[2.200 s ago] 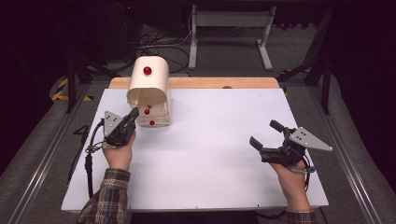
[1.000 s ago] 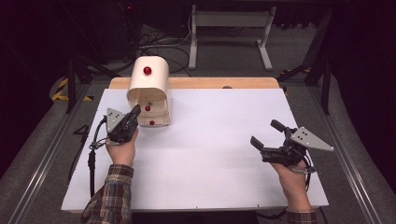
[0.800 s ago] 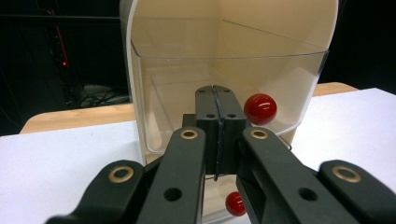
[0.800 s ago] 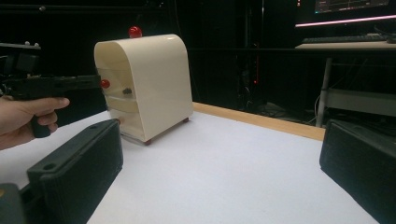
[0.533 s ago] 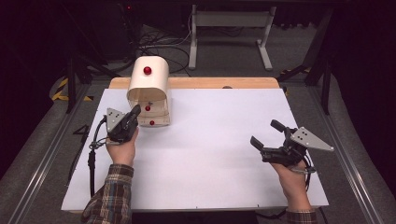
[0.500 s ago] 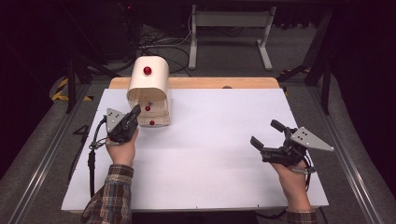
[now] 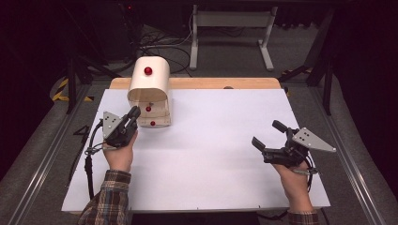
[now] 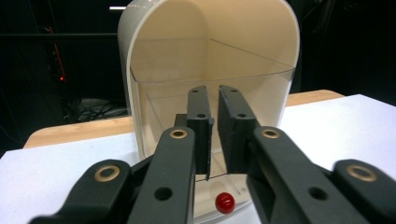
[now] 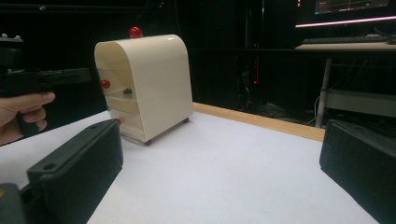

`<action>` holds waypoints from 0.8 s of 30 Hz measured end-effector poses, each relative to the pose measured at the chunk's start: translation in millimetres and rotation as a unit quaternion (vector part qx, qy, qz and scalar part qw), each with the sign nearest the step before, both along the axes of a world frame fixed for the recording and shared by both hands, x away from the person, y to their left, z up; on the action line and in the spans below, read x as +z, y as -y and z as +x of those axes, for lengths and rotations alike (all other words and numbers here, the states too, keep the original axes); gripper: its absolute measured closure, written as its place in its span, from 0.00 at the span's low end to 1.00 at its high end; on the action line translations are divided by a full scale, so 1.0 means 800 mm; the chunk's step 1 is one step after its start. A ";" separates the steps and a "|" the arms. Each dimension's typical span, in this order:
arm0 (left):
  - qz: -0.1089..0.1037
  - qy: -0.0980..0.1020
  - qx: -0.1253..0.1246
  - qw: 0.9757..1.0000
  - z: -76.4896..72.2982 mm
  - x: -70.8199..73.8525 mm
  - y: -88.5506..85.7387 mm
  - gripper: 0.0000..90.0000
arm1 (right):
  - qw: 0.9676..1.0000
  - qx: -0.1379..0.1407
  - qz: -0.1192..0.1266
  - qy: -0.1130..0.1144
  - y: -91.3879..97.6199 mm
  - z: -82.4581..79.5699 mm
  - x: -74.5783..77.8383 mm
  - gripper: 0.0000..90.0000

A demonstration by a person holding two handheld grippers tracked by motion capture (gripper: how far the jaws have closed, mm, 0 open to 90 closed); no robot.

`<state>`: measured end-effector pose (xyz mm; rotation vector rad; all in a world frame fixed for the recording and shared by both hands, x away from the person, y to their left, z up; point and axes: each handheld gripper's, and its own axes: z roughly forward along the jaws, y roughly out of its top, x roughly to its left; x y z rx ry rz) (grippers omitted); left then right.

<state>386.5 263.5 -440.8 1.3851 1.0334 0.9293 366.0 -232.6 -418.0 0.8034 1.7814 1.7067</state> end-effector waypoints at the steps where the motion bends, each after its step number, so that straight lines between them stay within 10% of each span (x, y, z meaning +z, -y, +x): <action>1: 0.002 0.002 -0.002 1.000 -0.001 0.000 0.000 0.89 | 1.000 -0.001 0.000 0.000 0.000 0.000 0.000 0.00; 24: 0.005 0.012 -0.029 1.000 -0.038 0.015 -0.005 0.56 | 1.000 -0.004 0.001 0.004 0.001 -0.002 0.002 0.00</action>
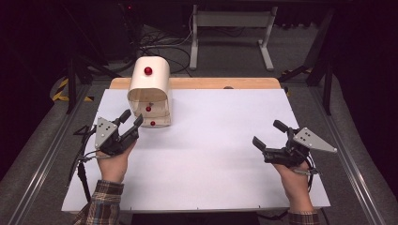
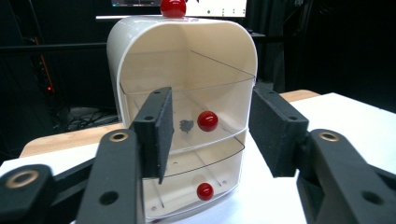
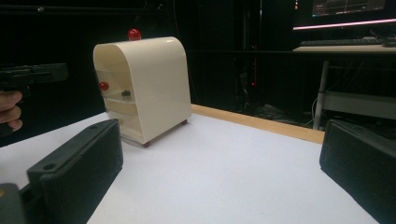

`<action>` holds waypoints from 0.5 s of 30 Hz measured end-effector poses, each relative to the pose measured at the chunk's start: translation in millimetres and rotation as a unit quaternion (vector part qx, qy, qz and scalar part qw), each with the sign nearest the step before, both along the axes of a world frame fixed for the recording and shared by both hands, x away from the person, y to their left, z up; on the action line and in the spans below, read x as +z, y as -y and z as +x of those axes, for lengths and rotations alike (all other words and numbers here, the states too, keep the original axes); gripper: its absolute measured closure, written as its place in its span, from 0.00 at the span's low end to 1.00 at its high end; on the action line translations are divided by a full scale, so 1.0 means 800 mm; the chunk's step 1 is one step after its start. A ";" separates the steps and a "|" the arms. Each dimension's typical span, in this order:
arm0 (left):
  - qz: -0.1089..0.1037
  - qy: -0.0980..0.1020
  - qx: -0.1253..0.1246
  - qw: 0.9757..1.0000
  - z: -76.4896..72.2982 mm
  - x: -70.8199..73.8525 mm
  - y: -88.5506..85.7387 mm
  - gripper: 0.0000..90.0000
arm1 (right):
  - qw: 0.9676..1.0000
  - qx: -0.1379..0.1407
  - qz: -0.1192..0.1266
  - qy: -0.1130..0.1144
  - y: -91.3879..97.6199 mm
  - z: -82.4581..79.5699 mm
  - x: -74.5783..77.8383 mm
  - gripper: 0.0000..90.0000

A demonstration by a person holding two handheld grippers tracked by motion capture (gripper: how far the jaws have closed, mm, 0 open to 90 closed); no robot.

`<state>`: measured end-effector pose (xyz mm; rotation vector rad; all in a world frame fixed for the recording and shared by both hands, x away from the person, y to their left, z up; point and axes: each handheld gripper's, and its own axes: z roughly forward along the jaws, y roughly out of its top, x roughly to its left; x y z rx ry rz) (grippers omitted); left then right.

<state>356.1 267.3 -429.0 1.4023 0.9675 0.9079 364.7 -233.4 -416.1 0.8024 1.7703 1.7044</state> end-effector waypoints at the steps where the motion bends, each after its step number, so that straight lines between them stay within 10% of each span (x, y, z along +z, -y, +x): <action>1: -0.001 0.001 -0.001 1.000 -0.001 0.001 0.000 0.55 | 1.000 0.000 0.000 0.000 0.000 0.000 0.000 0.00; 15: 0.001 -0.003 -0.010 1.000 -0.016 0.001 -0.005 0.35 | 1.000 0.000 -0.001 0.001 0.000 0.000 0.000 0.00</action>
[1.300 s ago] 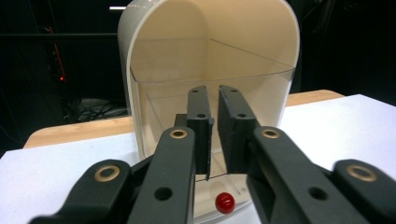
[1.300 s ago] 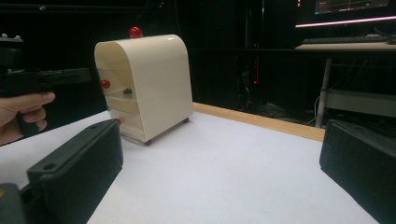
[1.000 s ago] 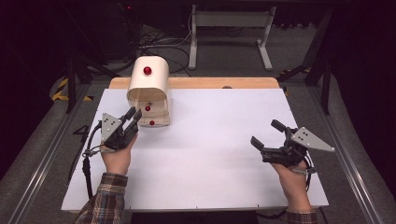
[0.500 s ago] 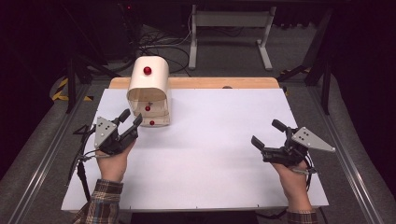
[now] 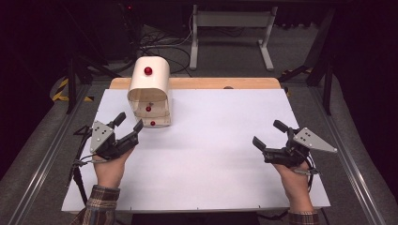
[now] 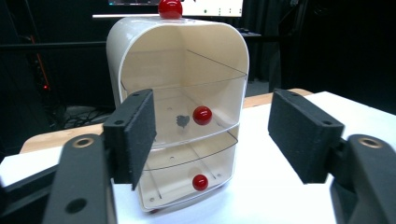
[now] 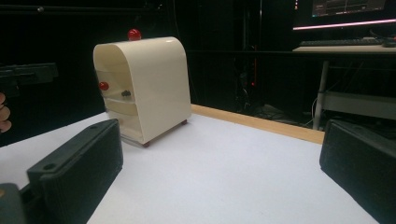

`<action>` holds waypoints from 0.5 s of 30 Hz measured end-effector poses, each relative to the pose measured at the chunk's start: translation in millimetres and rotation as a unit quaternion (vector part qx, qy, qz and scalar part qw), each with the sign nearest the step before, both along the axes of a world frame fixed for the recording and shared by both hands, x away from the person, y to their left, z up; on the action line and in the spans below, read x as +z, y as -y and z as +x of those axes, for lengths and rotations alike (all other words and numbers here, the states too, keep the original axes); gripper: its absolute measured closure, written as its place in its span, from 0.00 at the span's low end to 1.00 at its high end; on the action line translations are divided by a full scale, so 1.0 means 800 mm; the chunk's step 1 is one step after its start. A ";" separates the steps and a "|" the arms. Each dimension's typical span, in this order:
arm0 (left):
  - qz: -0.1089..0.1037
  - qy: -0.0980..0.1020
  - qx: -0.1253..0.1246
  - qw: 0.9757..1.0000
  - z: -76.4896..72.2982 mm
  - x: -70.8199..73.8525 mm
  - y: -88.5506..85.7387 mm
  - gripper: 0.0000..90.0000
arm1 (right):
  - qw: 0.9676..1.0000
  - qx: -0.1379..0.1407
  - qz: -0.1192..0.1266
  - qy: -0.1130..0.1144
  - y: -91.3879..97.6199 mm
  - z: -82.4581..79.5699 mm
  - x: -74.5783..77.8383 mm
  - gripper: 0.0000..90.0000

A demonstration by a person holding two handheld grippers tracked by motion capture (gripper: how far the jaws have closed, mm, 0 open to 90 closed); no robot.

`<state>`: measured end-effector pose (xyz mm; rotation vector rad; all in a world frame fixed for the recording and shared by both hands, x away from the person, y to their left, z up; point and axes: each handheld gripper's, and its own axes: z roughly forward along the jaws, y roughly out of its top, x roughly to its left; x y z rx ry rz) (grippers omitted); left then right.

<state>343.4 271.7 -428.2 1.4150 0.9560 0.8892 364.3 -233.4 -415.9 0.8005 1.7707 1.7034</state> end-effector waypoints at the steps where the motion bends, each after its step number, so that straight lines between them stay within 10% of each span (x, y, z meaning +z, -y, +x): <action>1: 0.002 -0.001 -0.003 1.000 -0.001 0.000 -0.001 0.34 | 1.000 0.000 0.000 0.000 0.000 0.000 0.000 0.00; 15: 0.003 0.007 -0.017 1.000 -0.016 0.007 -0.002 0.25 | 1.000 0.000 0.000 0.001 -0.001 0.000 0.000 0.00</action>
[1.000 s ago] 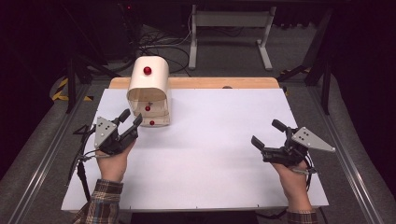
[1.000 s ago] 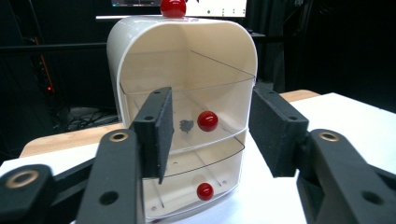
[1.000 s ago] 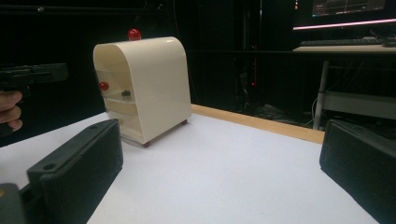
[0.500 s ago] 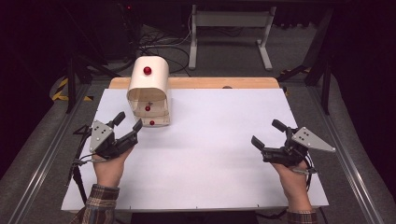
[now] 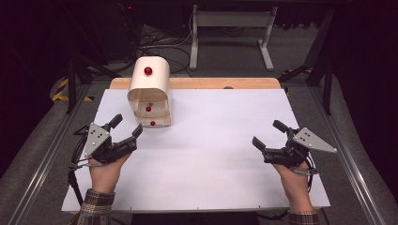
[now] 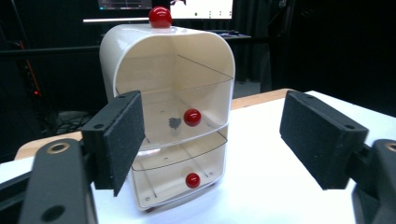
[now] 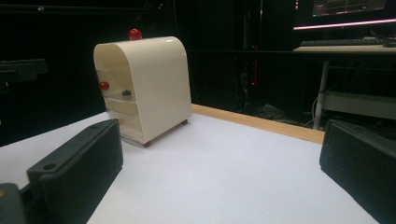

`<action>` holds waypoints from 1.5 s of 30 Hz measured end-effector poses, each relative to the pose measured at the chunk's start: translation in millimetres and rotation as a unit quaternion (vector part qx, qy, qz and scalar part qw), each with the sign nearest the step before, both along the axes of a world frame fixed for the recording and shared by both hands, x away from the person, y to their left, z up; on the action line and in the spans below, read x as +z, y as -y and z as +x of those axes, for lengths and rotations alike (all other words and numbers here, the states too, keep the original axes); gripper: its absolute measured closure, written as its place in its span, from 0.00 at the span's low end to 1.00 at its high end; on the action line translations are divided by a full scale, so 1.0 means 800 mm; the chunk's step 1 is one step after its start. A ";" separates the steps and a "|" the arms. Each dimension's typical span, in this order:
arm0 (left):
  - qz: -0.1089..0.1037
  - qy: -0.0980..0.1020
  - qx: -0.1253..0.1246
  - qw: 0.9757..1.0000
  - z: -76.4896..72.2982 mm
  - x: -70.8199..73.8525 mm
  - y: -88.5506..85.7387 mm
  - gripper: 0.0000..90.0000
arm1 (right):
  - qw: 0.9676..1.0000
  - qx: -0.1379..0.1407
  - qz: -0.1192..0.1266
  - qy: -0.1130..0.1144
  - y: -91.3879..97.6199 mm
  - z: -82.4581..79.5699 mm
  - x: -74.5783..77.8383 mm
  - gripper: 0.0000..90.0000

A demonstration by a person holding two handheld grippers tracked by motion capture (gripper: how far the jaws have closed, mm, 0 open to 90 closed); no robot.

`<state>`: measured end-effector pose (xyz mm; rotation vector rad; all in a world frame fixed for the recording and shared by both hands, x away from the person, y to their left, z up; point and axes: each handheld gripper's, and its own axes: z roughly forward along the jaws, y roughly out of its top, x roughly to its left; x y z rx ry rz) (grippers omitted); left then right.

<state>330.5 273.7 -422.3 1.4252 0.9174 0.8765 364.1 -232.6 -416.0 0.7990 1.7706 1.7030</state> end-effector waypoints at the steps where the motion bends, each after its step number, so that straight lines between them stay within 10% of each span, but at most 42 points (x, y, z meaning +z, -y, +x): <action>1: 0.001 0.000 -0.001 1.000 -0.001 0.000 0.001 0.24 | 1.000 0.000 0.000 0.000 0.000 0.000 0.000 0.00; 45: -0.003 0.019 -0.019 1.000 -0.032 0.006 -0.014 0.05 | 1.000 0.000 0.003 0.005 0.001 -0.003 0.003 0.00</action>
